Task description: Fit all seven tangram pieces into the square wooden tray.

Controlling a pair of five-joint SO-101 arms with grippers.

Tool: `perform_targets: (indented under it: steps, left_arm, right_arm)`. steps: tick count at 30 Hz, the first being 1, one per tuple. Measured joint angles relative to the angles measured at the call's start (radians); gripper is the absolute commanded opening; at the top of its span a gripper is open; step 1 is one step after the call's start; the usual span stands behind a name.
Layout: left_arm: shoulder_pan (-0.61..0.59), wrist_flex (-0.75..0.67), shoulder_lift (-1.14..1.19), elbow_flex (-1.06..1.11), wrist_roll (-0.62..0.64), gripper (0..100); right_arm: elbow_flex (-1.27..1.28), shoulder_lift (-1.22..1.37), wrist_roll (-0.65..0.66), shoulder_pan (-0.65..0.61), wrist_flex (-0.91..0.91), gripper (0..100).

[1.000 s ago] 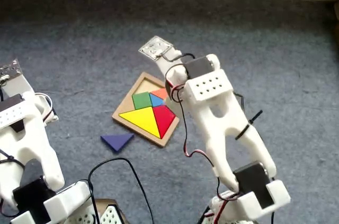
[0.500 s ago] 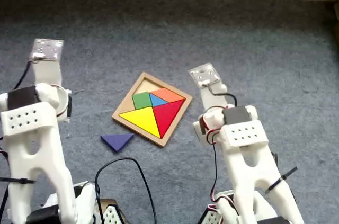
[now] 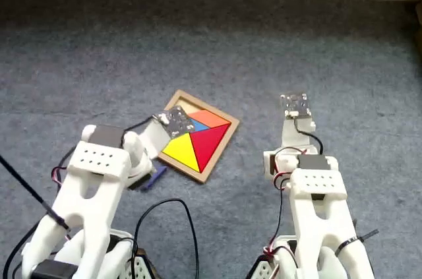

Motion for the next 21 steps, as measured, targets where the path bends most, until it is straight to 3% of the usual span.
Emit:
perform_targets:
  steps: [9,21]
  left_arm:
    - [0.081,-0.098,0.149,0.037,-0.071,16]
    - [0.051,-0.101,0.577,-0.272,-0.071,16]
  right_arm:
    - [0.041,-0.005,0.000,0.002,-0.089,0.9]
    - [0.041,-0.006,0.000,0.002,-0.098,0.9]
